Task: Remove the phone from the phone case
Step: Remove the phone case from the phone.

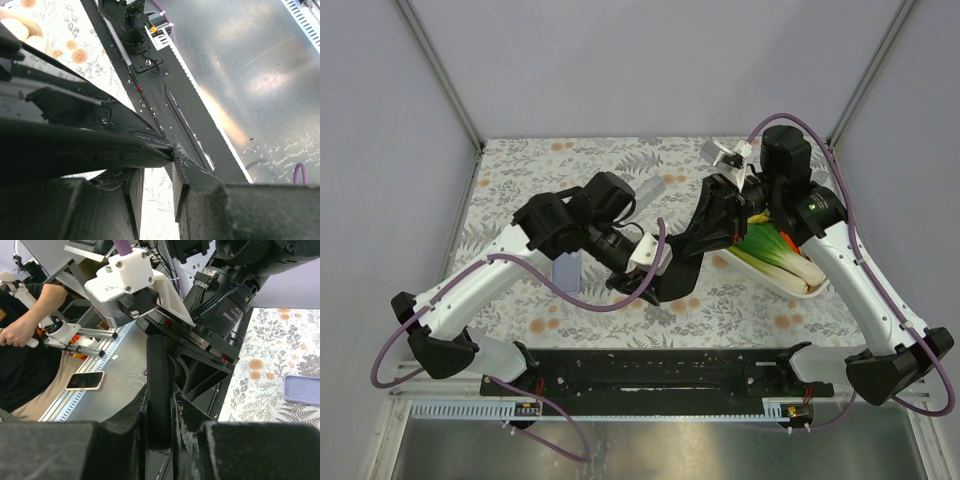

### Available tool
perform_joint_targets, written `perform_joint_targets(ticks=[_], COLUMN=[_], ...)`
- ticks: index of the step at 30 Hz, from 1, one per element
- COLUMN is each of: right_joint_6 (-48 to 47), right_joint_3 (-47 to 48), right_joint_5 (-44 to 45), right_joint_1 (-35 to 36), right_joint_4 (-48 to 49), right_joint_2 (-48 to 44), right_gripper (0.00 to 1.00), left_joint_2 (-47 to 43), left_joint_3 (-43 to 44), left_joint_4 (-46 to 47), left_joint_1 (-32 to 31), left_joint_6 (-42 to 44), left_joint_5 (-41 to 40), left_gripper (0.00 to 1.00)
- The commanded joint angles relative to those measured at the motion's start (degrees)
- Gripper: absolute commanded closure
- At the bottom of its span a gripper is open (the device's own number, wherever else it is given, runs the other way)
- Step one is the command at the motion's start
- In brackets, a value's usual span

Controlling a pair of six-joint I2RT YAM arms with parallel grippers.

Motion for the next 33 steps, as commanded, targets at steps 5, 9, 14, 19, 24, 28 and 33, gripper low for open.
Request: perform_joint_targets(ticks=[5,9,14,19,24,28,33], right_joint_6=[11.3,12.3,12.8,12.6,12.5,12.0,10.2], right_joint_3=[-3.1,-4.1,-4.8,-5.5,-5.9,-5.7,-4.8], right_joint_5=[10.1,10.3,10.3,11.8,13.8,15.0,16.4], right_joint_1=[-0.1,-0.1,-0.1,-0.3,-1.0,-1.1,-1.2], right_joint_4=[10.9,12.3,13.3,13.6,13.4,13.1,10.9], right_joint_2=[2.2,1.6,0.8,-0.3,-0.8,-0.7,0.0], right_gripper=[1.00,1.00,1.00,1.00,1.00,1.00,1.00], left_joint_2=[5.0,6.0,5.9,4.2,-1.0,-5.7,-8.9], left_joint_3=[2.5,4.2,3.8,2.4,-2.5,-4.5,-5.1], left_joint_4=[-2.6,-2.8,0.8,2.3,7.1,9.2,11.8], left_joint_1=[-6.3,-6.3,-5.8,-4.3,2.0,8.7,12.8], left_joint_6=[10.7,10.2,7.1,4.1,-0.8,-3.6,-8.2], left_joint_5=[-3.4,-3.9,-4.8,-5.8,-4.4,-1.6,0.6], left_gripper=[1.00,1.00,1.00,1.00,0.66,0.31,0.14])
